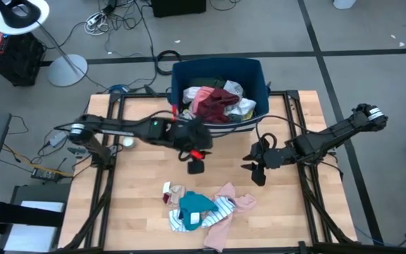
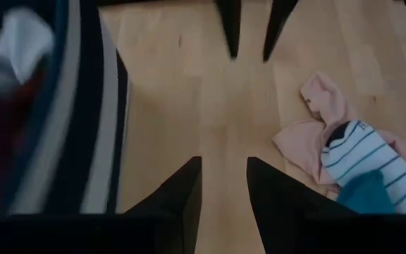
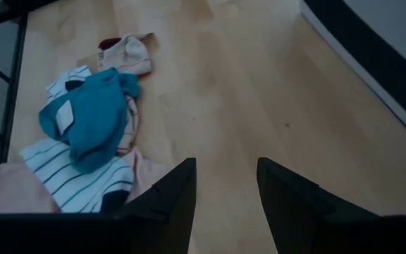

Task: Sort clothes
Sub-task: Put the top pink sock into the blue laundry bin

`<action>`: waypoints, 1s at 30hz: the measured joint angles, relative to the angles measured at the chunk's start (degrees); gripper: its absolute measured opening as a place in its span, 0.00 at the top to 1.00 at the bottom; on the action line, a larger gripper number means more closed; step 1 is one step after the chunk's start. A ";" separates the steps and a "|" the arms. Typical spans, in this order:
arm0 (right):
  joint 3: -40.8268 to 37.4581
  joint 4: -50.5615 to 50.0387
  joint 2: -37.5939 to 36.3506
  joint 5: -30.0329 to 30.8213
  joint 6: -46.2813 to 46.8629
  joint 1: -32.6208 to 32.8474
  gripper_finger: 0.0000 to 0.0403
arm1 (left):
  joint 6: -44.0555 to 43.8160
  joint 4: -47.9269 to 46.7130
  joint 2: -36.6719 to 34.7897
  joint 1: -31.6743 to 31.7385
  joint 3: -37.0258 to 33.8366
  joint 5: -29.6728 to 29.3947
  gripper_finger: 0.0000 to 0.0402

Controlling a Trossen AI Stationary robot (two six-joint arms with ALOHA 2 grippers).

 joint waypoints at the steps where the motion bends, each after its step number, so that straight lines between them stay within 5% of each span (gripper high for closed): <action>1: 0.00 0.12 0.00 0.01 0.12 0.21 0.62 | -0.85 3.77 -2.13 -0.06 -5.10 -0.03 0.70; 8: 0.00 0.52 0.00 2.05 0.01 0.67 0.62 | -9.95 25.97 -19.19 -0.17 -36.76 0.00 0.70; 15: 0.00 5.96 4.10 1.37 -2.59 0.55 0.62 | -15.44 40.31 -35.38 -1.98 -58.19 -0.50 0.70; 23: 0.00 11.39 12.66 -3.48 -5.20 -0.46 0.62 | -17.21 47.76 -46.36 -5.32 -69.44 -3.57 0.70; 30: 0.00 10.57 16.89 -9.03 -4.84 -0.53 0.62 | -19.38 48.86 -47.26 -7.44 -71.72 -4.34 0.70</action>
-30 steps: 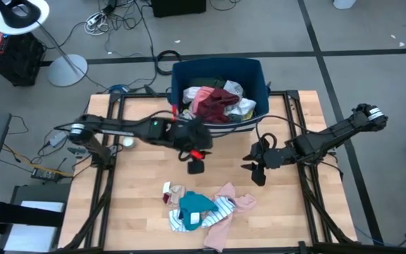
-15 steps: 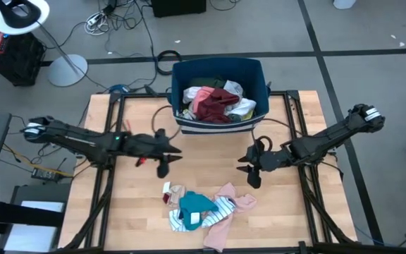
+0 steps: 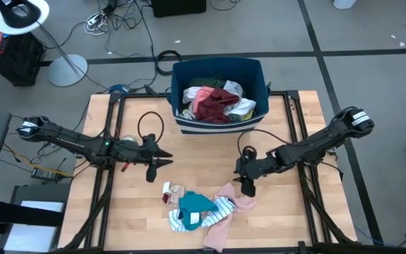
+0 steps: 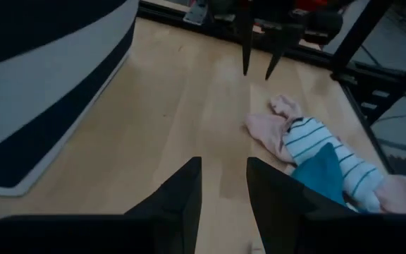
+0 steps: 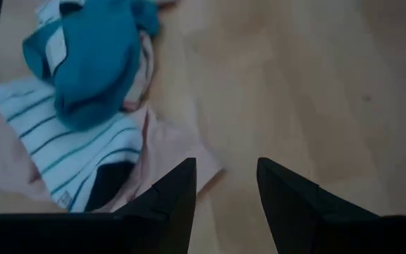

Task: Sort clothes
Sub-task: Put the top pink sock into the blue laundry bin

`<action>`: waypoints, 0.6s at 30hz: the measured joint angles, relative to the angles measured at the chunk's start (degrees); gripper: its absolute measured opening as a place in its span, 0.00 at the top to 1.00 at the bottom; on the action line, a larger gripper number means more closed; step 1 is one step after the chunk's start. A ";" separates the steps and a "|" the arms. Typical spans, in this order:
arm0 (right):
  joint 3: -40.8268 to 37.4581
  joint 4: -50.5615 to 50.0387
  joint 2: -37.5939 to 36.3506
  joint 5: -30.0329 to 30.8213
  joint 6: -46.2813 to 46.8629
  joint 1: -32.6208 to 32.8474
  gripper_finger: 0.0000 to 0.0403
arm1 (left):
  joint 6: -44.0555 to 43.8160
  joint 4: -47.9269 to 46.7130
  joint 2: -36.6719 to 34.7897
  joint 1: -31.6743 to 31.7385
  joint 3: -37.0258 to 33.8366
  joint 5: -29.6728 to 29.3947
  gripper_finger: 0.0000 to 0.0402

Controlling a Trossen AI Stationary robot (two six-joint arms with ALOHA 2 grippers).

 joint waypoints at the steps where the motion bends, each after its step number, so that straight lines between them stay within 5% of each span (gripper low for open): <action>1: 0.00 0.08 0.49 -0.71 0.04 0.00 0.62 | -0.46 0.03 0.00 -0.20 -0.05 -0.03 0.70; 18: 2.63 1.19 8.64 -7.05 4.06 3.19 0.62 | -5.03 4.30 1.13 -2.26 -0.15 0.21 0.70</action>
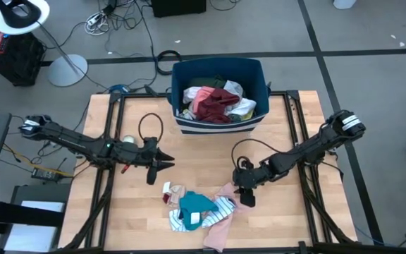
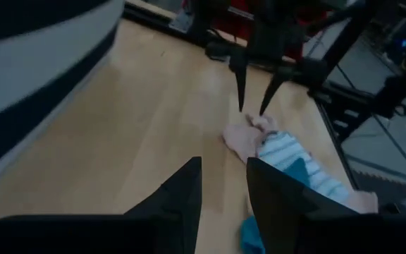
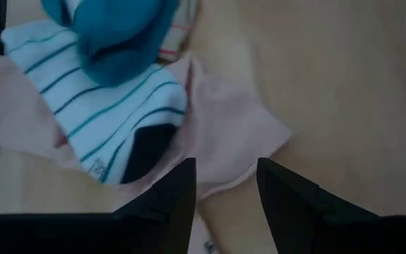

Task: Sort clothes
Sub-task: Put the top pink sock into the blue laundry bin

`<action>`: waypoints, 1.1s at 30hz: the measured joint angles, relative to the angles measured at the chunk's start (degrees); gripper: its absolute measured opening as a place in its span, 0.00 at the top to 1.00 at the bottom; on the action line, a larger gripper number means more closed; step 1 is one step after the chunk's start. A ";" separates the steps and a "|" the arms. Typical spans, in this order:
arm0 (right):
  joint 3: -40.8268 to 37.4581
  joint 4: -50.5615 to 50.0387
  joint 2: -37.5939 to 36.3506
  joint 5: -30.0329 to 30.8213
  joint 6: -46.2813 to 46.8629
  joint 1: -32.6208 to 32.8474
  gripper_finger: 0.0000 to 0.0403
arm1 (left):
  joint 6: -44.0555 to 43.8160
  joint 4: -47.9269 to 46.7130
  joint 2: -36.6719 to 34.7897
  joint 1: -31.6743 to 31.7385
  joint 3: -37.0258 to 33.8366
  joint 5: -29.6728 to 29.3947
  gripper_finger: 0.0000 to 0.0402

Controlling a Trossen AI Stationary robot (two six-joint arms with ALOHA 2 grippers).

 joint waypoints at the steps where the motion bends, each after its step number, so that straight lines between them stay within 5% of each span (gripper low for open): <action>1: 0.33 -0.66 0.02 0.04 0.45 0.41 0.62 | -0.03 0.41 0.49 -0.57 -0.02 -0.04 0.70; 16: 5.07 -2.15 11.48 6.32 5.55 2.00 0.62 | -0.07 5.96 9.26 -4.50 0.08 -2.58 0.70; 19: 6.83 -4.04 13.64 7.28 6.03 1.95 0.69 | -0.28 5.90 10.40 -4.56 0.08 -2.45 0.70; 23: 10.50 -11.73 14.42 7.26 5.04 1.84 0.94 | -0.32 6.02 11.35 -4.60 0.06 -2.09 0.70; 33: 28.26 -38.32 10.02 14.21 2.21 0.44 0.99 | 0.09 6.00 11.36 -4.59 0.08 -2.05 0.70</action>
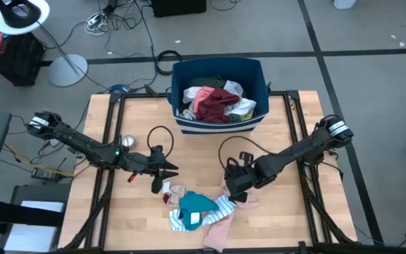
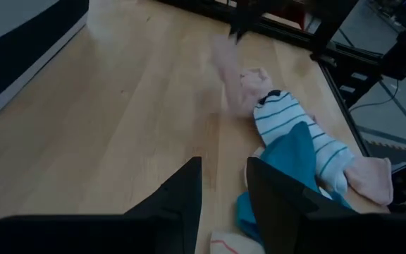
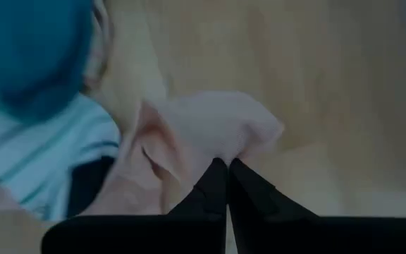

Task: Sort clothes
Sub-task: Put the top pink sock into the blue laundry bin

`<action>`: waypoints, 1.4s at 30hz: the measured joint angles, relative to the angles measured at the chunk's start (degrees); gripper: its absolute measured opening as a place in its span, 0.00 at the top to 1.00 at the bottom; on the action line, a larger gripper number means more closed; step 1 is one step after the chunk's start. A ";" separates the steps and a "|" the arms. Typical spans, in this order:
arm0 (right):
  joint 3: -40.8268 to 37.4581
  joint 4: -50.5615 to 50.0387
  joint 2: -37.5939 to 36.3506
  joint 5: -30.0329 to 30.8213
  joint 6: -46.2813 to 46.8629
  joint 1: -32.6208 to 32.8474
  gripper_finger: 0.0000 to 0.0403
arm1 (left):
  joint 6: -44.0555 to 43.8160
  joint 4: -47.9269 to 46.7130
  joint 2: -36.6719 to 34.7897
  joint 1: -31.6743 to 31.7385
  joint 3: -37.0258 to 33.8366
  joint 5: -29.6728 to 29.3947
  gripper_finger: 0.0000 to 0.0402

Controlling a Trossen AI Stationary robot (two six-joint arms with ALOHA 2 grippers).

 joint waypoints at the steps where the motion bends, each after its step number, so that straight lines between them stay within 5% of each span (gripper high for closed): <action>1: 2.42 -2.39 -0.12 0.64 -0.66 -0.22 0.99 | 0.02 0.00 0.00 0.00 0.00 0.00 0.70; 9: 20.09 -14.66 -0.06 8.61 -6.62 -2.93 1.00 | 0.10 0.09 -0.03 0.00 0.00 0.00 0.70; 23: 44.70 -10.56 -0.06 16.08 -27.55 -14.57 1.00 | 3.04 0.48 -0.03 0.00 0.00 -0.02 0.70; 34: 55.00 8.68 -0.03 13.53 -44.27 -29.43 1.00 | 3.81 0.45 -0.03 0.00 0.00 -0.52 0.70; 42: 56.80 7.11 -0.04 12.22 -43.40 -36.83 1.00 | 8.46 2.18 -0.05 0.00 0.00 -0.70 0.70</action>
